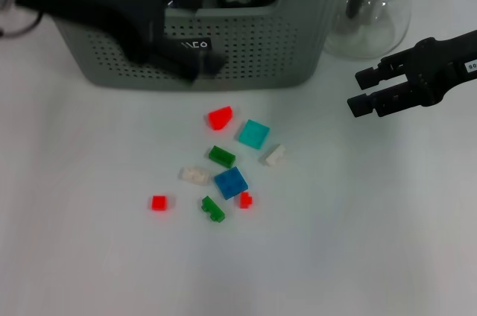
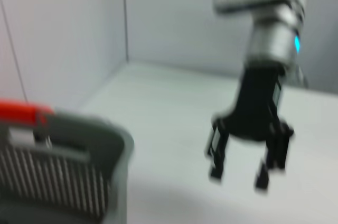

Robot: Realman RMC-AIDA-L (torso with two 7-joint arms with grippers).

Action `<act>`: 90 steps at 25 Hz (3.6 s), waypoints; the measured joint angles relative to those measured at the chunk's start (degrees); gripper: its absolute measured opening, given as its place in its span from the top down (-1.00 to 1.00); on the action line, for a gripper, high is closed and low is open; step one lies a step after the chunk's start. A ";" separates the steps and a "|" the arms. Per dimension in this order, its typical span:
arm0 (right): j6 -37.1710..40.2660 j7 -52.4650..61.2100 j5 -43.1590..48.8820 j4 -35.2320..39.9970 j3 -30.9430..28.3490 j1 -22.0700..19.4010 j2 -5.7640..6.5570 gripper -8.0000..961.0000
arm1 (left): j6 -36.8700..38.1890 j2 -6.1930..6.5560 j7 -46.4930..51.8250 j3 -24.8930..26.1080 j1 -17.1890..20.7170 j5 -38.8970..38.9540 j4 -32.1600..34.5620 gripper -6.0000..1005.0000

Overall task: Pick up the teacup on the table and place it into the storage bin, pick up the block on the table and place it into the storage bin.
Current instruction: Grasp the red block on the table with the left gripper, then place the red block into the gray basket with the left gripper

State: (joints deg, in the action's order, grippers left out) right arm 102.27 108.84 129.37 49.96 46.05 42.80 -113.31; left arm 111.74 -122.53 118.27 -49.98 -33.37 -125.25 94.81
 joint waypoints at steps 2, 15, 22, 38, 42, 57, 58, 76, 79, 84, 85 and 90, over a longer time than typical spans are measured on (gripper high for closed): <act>-0.31 -0.30 0.01 -0.03 0.01 -0.09 -0.11 -0.43 | 0.06 -0.54 -0.66 -1.66 1.53 -3.27 0.43 -0.79; -1.03 -0.21 0.11 -0.15 0.32 -0.20 -0.71 -0.43 | -3.05 -2.26 -1.53 -20.48 4.92 -27.86 -7.81 -0.80; -1.03 -0.01 0.02 -0.14 0.03 -0.17 -0.76 -0.43 | -11.76 -2.28 3.34 -33.69 4.34 -29.68 -11.42 -0.80; -1.11 0.05 -0.25 -0.13 0.00 -0.51 -0.61 -0.43 | -18.86 -2.27 2.54 -40.19 3.91 -32.53 -17.04 -0.68; -1.20 -0.05 -0.26 -0.13 -0.07 -0.57 -0.60 -0.43 | -21.25 -2.27 2.27 -41.84 4.49 -33.20 -18.04 -0.40; -1.29 -0.15 -0.26 -0.13 -0.09 -0.65 -0.69 -0.43 | -22.32 -2.27 1.44 -42.74 5.46 -33.37 -17.64 0.26; -1.30 -0.20 -0.26 -0.13 -0.09 -0.68 -0.69 -0.43 | -22.07 -2.27 1.34 -42.65 5.75 -33.03 -16.87 0.32; -0.91 -0.30 -0.25 0.03 0.09 -0.71 -0.76 -0.43 | -8.38 -0.46 12.77 -2.68 -7.50 -3.19 -2.06 0.58; -0.76 -0.12 -0.23 0.03 0.26 -0.63 -0.81 -0.43 | -20.62 2.31 15.81 -2.88 -13.25 -10.26 -10.32 0.57; -0.88 -0.10 -0.07 -0.02 0.33 -0.52 -0.95 -0.43 | -35.25 4.74 17.48 -3.91 -19.81 -18.11 -28.23 0.54; -0.91 -0.08 -0.06 -0.02 0.33 -0.49 -0.95 -0.43 | -39.16 4.94 17.70 -4.34 -21.04 -19.87 -32.17 0.53; -0.78 0.35 -0.01 -0.04 0.37 -0.20 -0.95 -0.43 | -49.26 5.01 20.17 -5.04 -25.34 -28.28 -43.72 0.51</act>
State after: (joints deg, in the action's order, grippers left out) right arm 101.49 109.19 129.36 49.92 46.42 42.60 -114.26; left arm 62.48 -117.52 138.44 -55.03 -58.70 -153.53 51.09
